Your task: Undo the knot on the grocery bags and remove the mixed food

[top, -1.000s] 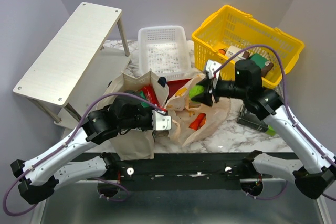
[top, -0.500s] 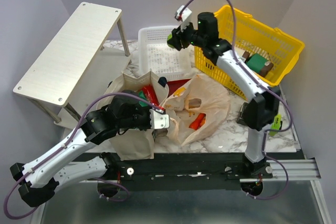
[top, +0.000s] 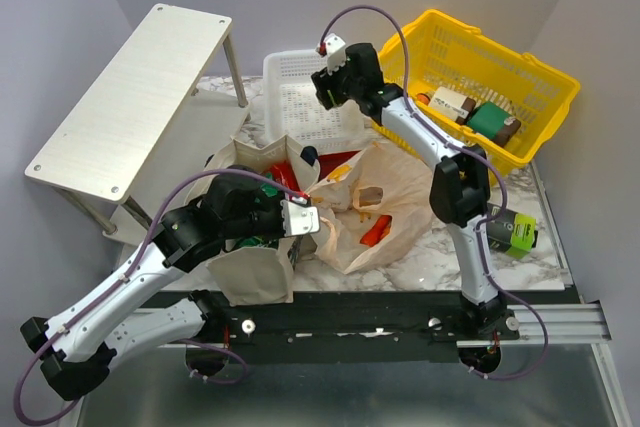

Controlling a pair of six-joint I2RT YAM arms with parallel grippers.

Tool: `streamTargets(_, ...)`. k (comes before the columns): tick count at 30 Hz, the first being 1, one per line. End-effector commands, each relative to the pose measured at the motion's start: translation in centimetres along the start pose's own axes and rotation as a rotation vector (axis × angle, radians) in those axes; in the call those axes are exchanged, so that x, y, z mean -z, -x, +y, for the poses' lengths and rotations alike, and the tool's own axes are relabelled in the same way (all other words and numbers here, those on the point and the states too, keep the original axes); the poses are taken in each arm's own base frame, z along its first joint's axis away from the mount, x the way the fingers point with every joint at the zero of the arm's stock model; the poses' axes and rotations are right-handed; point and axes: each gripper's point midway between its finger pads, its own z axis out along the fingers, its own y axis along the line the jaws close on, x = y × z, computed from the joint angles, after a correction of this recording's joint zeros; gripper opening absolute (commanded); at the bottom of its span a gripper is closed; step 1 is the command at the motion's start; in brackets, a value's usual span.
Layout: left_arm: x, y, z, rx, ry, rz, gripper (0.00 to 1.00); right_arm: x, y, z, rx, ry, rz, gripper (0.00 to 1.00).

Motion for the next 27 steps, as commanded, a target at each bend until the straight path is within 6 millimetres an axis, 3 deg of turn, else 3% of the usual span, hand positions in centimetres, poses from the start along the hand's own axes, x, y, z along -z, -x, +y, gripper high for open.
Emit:
streamTargets(1, 0.1, 0.7, -0.1, 0.015, -0.013, -0.031, 0.00, 2.0, 4.5, -0.1, -0.054, -0.003, -0.081, 0.83)
streamTargets(4, 0.1, 0.6, 0.0, 0.006, -0.005, -0.033, 0.00, 4.8, 7.8, 1.2, -0.051, 0.086, -0.141, 0.89)
streamTargets(5, 0.2, 0.7, 0.0, 0.002, 0.000, -0.038, 0.00, 7.2, 10.3, 1.1, -0.040, 0.092, -0.190, 0.93)
streamTargets(6, 0.1, 0.5, 0.0, 0.005, 0.001, -0.037, 0.00, 8.3, 10.9, 1.5, -0.037, 0.113, -0.200, 0.99)
streamTargets(7, 0.0, 0.7, 0.1, 0.001, 0.006, -0.046, 0.00, 9.7, 11.8, 1.6, -0.032, 0.119, -0.217, 0.99)
streamTargets(8, 0.0, 0.7, 0.0, 0.001, 0.003, -0.050, 0.00, 12.8, 14.1, 1.6, -0.010, 0.122, -0.269, 0.99)
streamTargets(9, -0.1, 0.5, -0.1, 0.004, 0.001, -0.048, 0.00, 14.5, 14.9, 2.3, 0.005, 0.155, -0.291, 0.99)
streamTargets(10, -0.1, 0.7, -0.1, 0.000, 0.003, -0.057, 0.00, 15.1, 13.4, 2.9, 0.005, 0.181, -0.258, 0.97)
streamTargets(11, -0.2, 0.6, 0.0, 0.001, 0.006, -0.057, 0.00, 16.2, 13.2, 3.5, 0.023, 0.204, -0.258, 0.95)
streamTargets(12, -0.3, 0.5, -0.1, -0.001, 0.007, -0.058, 0.00, 19.8, 14.9, 4.2, 0.046, 0.234, -0.312, 0.92)
streamTargets(13, -0.3, 0.6, 0.1, -0.003, 0.014, -0.063, 0.00, 19.8, 12.2, 5.1, 0.033, 0.262, -0.256, 0.87)
streamTargets(14, -0.2, 0.7, 0.2, -0.005, 0.019, -0.067, 0.00, 21.1, 11.8, 5.6, 0.034, 0.277, -0.257, 0.83)
streamTargets(15, -0.3, 0.7, 0.2, -0.005, 0.021, -0.067, 0.00, 23.8, 12.1, 6.5, 0.049, 0.312, -0.286, 0.79)
streamTargets(16, -0.2, 0.7, 0.3, -0.007, 0.027, -0.070, 0.00, 24.9, 11.3, 7.3, 0.055, 0.340, -0.278, 0.68)
streamTargets(17, -0.2, 0.8, 0.4, -0.008, 0.029, -0.073, 0.00, 24.9, 8.0, 8.6, 0.059, 0.388, -0.219, 0.62)
streamTargets(19, -0.1, 1.0, 0.4, -0.010, 0.030, -0.077, 0.00, 28.1, 6.2, 11.4, 0.095, 0.507, -0.211, 0.41)
streamTargets(20, -0.1, 1.0, 0.5, -0.009, 0.033, -0.077, 0.00, 27.9, 2.4, 12.9, 0.134, 0.564, -0.153, 0.35)
streamTargets(22, 0.0, 1.1, 0.7, -0.012, 0.042, -0.081, 0.00, 30.4, 0.0, 15.8, 0.212, 0.645, -0.155, 0.19)
streamTargets(23, 0.0, 1.1, 0.8, -0.016, 0.049, -0.080, 0.00, 30.9, -1.1, 16.5, 0.264, 0.658, -0.167, 0.18)
streamTargets(24, 0.0, 1.3, 1.0, -0.022, 0.055, -0.085, 0.00, 30.5, -5.3, 17.6, 0.265, 0.675, -0.098, 0.18)
streamTargets(25, 0.0, 1.4, 1.1, -0.026, 0.059, -0.087, 0.00, 30.6, -6.2, 18.9, 0.306, 0.687, -0.108, 0.18)
streamTargets(27, 0.1, 1.9, 1.4, -0.029, 0.063, -0.096, 0.00, 30.3, -9.1, 19.3, 0.351, 0.651, -0.060, 0.19)
